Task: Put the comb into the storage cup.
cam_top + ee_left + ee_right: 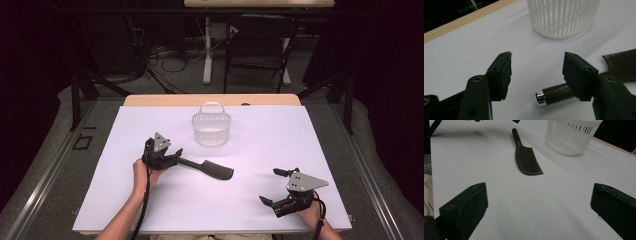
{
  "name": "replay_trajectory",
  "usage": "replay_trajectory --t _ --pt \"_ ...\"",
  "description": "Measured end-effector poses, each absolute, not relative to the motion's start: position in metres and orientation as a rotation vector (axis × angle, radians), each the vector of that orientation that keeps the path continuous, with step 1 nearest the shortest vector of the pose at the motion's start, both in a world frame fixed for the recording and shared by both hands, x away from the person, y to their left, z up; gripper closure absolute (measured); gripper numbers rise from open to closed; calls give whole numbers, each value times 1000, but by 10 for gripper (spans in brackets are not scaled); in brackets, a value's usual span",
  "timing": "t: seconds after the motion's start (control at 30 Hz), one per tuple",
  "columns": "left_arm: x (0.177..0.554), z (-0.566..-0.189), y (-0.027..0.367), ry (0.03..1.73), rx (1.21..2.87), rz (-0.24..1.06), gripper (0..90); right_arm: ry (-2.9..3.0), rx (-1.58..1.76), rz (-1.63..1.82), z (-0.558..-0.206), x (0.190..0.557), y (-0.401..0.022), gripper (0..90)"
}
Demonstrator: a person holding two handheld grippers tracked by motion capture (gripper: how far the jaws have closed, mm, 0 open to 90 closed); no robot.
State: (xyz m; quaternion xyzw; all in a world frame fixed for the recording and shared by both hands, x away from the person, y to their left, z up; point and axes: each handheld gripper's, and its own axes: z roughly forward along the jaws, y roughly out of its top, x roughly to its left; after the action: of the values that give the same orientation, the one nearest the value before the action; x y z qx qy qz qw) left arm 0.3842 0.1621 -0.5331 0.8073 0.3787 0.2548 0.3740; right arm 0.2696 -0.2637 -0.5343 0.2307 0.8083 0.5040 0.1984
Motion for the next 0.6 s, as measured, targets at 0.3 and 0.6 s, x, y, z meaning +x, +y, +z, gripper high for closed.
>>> replay_trajectory --t 0.3,0.6 --pt "385 -538 159 972 2115 616 863 2267 647 1409 -534 270 -263 12" --pt "387 -548 155 991 2132 616 898 2267 641 1412 -534 269 -263 12"
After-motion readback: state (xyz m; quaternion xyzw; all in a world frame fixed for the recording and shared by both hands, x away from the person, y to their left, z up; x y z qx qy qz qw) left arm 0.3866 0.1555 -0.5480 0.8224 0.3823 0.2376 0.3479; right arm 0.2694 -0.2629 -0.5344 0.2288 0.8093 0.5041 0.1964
